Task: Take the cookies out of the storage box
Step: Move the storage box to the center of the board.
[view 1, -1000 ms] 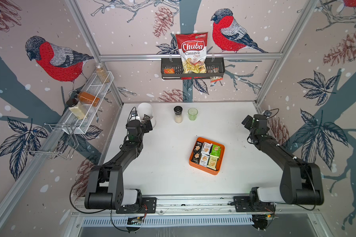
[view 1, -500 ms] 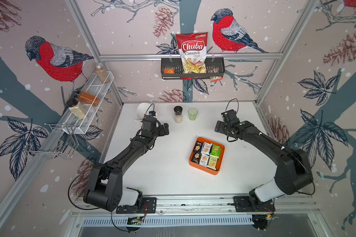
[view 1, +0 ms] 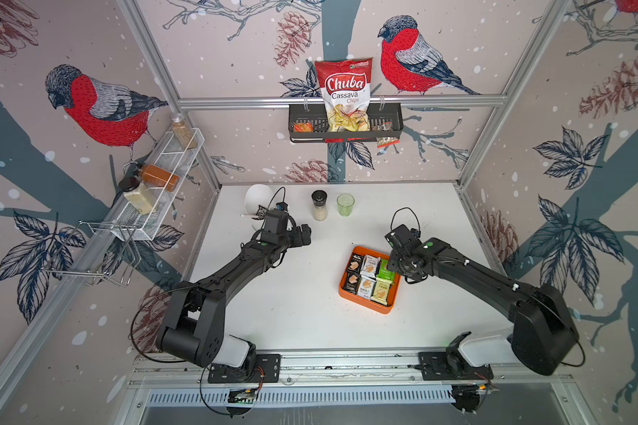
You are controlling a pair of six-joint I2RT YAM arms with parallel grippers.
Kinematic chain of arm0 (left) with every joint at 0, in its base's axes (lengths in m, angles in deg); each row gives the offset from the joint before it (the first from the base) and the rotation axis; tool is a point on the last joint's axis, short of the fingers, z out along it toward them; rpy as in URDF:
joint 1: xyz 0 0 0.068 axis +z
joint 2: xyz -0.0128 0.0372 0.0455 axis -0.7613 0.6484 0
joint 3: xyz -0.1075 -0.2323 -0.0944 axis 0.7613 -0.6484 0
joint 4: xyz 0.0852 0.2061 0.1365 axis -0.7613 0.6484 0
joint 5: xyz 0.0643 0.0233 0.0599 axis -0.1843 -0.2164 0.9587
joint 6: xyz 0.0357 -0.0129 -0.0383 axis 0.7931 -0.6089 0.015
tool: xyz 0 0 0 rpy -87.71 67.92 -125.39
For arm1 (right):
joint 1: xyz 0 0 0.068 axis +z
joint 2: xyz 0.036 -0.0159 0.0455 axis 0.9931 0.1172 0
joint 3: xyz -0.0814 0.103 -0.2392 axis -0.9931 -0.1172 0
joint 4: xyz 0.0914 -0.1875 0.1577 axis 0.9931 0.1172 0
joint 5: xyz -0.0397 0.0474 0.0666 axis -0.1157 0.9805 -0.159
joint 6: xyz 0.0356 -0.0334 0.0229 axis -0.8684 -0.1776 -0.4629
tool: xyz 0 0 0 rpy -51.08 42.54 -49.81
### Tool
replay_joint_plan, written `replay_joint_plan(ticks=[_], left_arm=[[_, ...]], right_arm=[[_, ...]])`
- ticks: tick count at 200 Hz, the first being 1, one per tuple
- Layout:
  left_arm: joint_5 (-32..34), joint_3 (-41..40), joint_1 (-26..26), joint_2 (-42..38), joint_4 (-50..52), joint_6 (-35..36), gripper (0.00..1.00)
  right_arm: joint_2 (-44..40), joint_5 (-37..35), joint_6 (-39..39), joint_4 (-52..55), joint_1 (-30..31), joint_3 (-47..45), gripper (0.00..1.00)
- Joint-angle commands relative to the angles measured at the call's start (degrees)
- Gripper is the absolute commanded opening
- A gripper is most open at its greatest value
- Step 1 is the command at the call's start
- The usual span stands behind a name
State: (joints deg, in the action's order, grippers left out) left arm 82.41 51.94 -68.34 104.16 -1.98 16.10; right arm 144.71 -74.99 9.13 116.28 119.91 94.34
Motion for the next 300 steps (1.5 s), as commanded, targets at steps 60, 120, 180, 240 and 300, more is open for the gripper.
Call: replay_joint_plan(ticks=[60,120,180,240,300], left_arm=[[1.82,1.85,-0.21,2.43,-0.56,0.48,0.97],[2.25,2.94,-0.22,2.64,1.25,1.55,0.96],[2.54,0.79,-0.17,0.45,1.84,0.95,0.96],[3.14,-2.14,-0.22,-3.79,3.36,1.18,0.96],[3.76,-6.50,-0.18,-7.89,3.39,-0.33,0.96]], right_arm=[[4.04,5.03,6.19,-7.02,-3.66,-2.63,0.43],[8.84,6.22,10.94,-8.02,-3.53,0.24,0.16],[17.87,4.68,19.15,-4.84,-0.27,12.13,0.05],[31.11,2.47,27.69,1.90,1.60,28.38,0.08],[38.60,2.02,31.35,7.40,3.43,38.56,0.22]])
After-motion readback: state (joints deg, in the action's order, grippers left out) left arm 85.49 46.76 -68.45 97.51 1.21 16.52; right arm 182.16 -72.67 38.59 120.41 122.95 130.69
